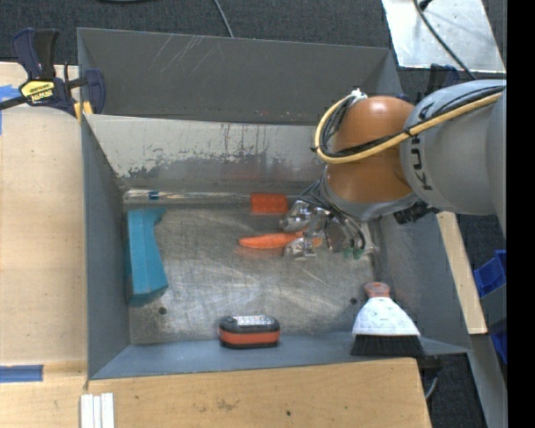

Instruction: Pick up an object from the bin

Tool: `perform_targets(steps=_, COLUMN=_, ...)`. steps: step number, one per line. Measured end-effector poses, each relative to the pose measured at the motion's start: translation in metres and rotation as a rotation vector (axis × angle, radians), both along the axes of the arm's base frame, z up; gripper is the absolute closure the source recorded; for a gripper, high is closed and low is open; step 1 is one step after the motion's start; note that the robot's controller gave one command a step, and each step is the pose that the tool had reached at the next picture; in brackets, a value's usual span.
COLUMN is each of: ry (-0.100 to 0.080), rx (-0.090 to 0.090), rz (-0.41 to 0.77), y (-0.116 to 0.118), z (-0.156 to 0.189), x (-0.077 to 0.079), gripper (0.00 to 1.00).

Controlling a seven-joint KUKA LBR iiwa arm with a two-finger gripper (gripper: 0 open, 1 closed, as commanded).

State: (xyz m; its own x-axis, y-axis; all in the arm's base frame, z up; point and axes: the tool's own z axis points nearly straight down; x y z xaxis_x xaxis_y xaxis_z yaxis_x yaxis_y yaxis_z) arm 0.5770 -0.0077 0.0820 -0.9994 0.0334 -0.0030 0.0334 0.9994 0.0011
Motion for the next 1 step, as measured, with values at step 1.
perform_targets(steps=1, ry=0.000, rx=0.000, rz=0.000, y=0.0000, z=0.0000, x=0.0000, gripper=1.00)
